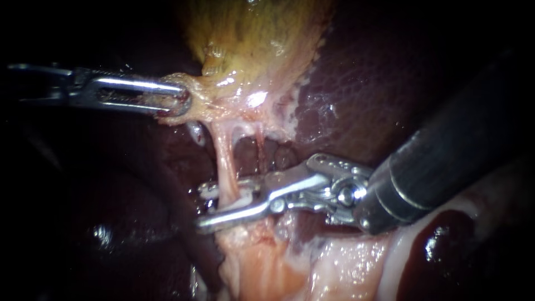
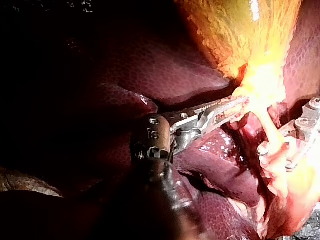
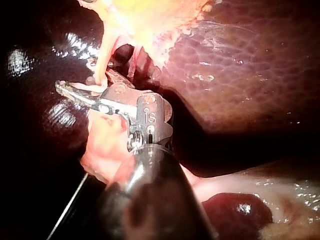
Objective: Clipping second clip left tube
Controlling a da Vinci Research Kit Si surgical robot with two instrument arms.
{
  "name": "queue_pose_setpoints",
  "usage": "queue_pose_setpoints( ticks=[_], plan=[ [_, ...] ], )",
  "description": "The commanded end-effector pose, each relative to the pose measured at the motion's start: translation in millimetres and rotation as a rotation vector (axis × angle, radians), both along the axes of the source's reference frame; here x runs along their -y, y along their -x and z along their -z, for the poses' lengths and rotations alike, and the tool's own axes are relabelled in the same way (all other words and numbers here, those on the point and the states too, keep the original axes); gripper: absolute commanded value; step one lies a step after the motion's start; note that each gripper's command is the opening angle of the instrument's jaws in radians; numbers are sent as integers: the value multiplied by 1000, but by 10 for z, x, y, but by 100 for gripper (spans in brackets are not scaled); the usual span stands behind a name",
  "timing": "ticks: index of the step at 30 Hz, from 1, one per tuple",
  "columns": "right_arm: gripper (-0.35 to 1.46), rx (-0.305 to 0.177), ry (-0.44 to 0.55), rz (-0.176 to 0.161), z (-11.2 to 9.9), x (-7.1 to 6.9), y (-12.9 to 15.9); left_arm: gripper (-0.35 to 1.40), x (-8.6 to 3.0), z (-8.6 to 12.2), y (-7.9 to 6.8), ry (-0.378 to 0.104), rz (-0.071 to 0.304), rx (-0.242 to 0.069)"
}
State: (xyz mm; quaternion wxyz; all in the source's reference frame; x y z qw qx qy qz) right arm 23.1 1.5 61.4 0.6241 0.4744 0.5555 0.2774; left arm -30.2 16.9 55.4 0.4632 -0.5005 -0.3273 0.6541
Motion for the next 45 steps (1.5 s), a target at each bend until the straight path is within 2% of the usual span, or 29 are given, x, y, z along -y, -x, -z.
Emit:
queue_pose_setpoints(
  ticks=[1,5,9,14,17,23,27,33,45],
  plan=[
    [50,-10,-2,2,6,0,1,-35,0,0,-1,0,0,0],
    [50,-55,-20,9,32,-2,5,-35,0,0,-2,0,-1,0],
    [50,-70,-28,13,47,-2,6,-35,0,0,-2,0,-1,1],
    [50,-73,-27,14,47,0,5,-35,0,0,-2,0,-1,1],
    [50,-79,-36,-11,46,0,5,-35,0,0,-2,0,-1,0],
    [49,-59,-129,-6,47,1,7,-35,0,0,-2,0,-1,0],
    [44,-57,-140,-3,47,2,11,-35,0,0,-1,0,-1,0],
    [30,-55,-145,-1,46,3,14,-35,0,0,-1,0,0,0],
    [-14,-56,-145,1,44,3,18,-35,0,0,-1,0,0,0]
  ],
)
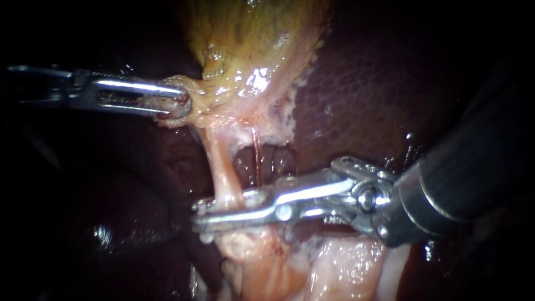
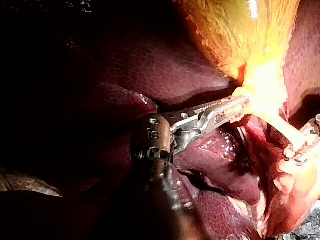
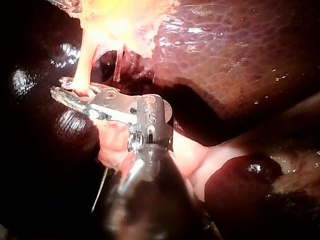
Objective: Clipping second clip left tube
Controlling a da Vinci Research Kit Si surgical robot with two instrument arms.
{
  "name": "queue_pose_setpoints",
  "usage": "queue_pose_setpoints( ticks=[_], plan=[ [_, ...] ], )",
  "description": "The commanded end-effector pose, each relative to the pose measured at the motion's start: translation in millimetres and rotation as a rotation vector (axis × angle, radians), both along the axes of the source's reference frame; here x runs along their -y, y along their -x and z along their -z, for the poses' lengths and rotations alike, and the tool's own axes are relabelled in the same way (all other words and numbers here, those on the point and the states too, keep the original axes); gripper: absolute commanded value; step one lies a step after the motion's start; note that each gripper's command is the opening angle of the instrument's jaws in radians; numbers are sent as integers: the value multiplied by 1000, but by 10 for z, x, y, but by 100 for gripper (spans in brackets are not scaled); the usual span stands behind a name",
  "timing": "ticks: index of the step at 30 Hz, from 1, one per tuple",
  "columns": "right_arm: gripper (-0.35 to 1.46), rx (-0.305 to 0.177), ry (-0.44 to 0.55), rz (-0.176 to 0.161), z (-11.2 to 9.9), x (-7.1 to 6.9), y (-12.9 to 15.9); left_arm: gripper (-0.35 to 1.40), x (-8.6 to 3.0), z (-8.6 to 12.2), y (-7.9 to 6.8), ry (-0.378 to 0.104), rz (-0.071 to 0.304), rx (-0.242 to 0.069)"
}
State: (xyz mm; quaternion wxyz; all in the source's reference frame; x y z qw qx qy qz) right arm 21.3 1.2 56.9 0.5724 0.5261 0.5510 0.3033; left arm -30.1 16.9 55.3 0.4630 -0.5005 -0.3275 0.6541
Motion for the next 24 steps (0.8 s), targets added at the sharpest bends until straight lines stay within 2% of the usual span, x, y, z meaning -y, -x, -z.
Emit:
queue_pose_setpoints(
  ticks=[1,2,4,24],
  plan=[
    [-19,0,0,0,0,0,0,-35,0,0,0,0,0,0],
    [-28,2,0,-3,0,0,0,-35,0,0,0,0,0,0],
    [-35,2,0,-3,0,0,0,-35,0,0,0,0,0,0],
    [-35,1,6,-4,-5,-2,0,-35,0,0,0,0,0,0]
  ],
)
